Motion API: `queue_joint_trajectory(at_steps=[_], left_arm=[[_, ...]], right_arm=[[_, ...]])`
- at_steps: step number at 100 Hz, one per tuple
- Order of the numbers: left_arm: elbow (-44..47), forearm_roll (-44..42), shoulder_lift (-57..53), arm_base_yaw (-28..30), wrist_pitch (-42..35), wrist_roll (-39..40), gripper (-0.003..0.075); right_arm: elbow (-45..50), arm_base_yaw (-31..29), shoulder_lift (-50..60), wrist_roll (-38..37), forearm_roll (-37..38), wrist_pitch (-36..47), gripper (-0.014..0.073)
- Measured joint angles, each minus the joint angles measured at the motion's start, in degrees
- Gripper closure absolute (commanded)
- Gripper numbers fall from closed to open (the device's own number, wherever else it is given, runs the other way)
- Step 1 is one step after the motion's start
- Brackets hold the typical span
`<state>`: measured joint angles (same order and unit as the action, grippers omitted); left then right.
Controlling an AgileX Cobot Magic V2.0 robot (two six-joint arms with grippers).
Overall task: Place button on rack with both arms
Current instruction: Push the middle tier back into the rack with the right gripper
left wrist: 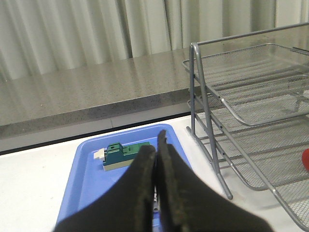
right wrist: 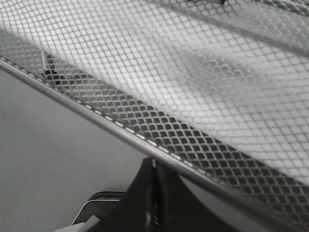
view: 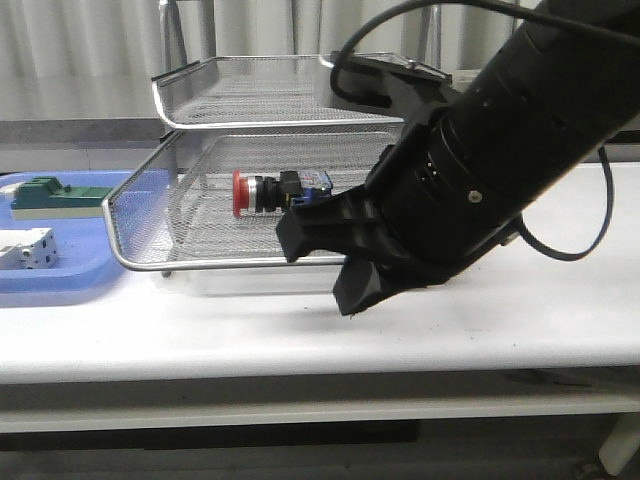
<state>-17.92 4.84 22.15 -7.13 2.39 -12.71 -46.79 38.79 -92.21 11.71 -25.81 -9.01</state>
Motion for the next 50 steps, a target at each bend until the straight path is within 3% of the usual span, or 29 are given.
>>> queue_joint_trajectory(at_steps=[50], left_arm=[[0.00,0.00,0.00,0.00,0.00,0.00,0.0716]], right_arm=[[-4.50,-5.07,-3.93,0.00,0.50,-1.91,0.0651]])
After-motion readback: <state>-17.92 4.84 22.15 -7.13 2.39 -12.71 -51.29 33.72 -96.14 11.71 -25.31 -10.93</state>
